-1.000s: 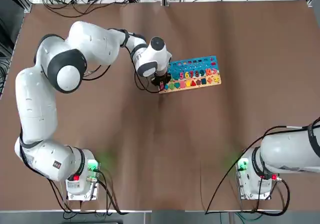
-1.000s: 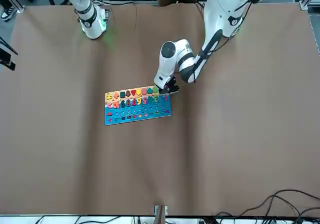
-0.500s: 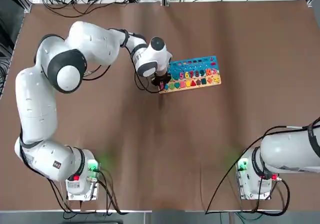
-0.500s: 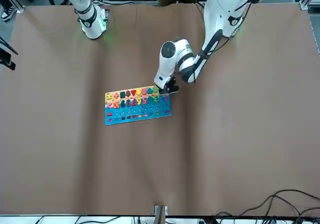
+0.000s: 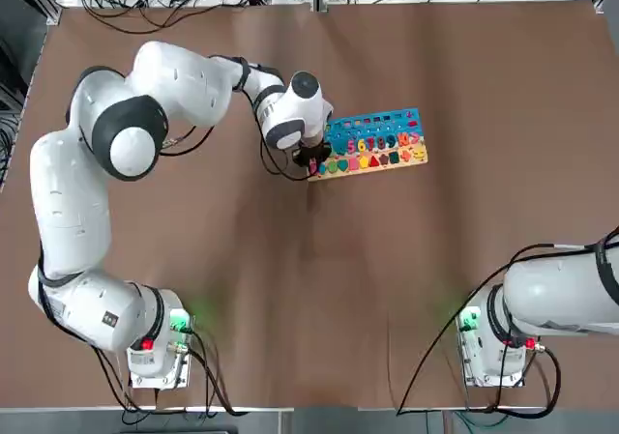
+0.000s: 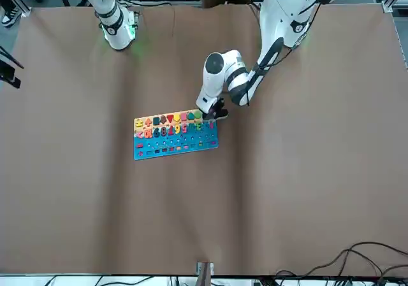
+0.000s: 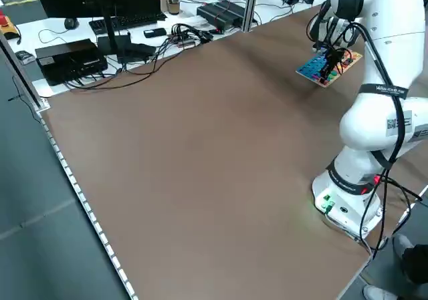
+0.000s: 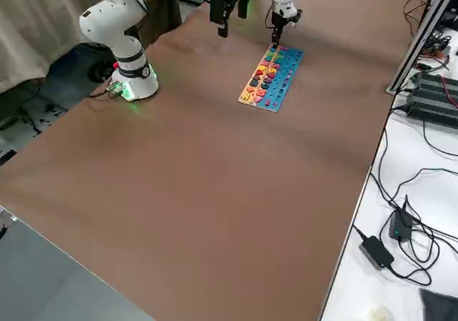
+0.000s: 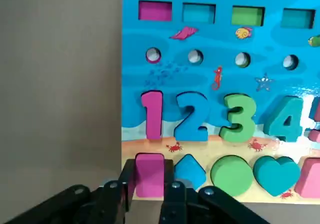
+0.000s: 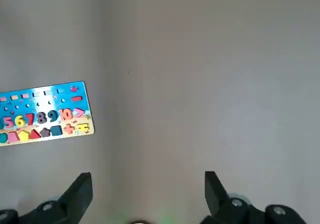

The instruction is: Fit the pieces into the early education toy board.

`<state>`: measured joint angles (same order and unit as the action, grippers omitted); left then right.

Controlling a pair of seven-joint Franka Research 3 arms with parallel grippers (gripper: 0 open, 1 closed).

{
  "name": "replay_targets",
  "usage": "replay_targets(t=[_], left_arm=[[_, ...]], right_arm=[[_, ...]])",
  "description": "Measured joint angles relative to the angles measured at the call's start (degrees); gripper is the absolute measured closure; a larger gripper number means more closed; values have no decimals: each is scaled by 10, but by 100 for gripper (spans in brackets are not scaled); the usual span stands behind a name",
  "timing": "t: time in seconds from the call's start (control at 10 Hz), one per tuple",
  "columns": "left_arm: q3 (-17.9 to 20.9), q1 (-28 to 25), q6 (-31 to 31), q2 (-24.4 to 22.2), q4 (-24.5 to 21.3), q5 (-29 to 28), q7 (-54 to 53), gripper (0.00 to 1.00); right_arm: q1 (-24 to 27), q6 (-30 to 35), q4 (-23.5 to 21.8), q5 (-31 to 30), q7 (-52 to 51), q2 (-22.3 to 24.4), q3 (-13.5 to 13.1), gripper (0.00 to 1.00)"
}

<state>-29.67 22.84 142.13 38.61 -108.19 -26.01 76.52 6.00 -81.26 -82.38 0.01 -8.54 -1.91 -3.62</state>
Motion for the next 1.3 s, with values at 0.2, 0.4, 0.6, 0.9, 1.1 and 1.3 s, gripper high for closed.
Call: replay_targets(t=[0.2, 0.4, 0.6, 0.9, 1.1, 1.3], left_arm=[[0, 0, 0, 0, 0, 0, 0, 74], [0, 0, 0, 0, 0, 0, 0, 74], [0, 0, 0, 0, 0, 0, 0, 74], [0, 0, 0, 0, 0, 0, -8, 74], [0, 0, 0, 0, 0, 0, -13, 74], [0, 0, 0, 0, 0, 0, -13, 74]], right_arm=[[0, 1, 0, 0, 0, 0, 0, 1], [0, 1, 0, 0, 0, 0, 0, 1], [0, 1, 0, 0, 0, 0, 0, 1], [0, 1, 0, 0, 0, 0, 0, 1], [0, 1, 0, 0, 0, 0, 0, 1], [0, 5, 0, 0, 0, 0, 0, 1]])
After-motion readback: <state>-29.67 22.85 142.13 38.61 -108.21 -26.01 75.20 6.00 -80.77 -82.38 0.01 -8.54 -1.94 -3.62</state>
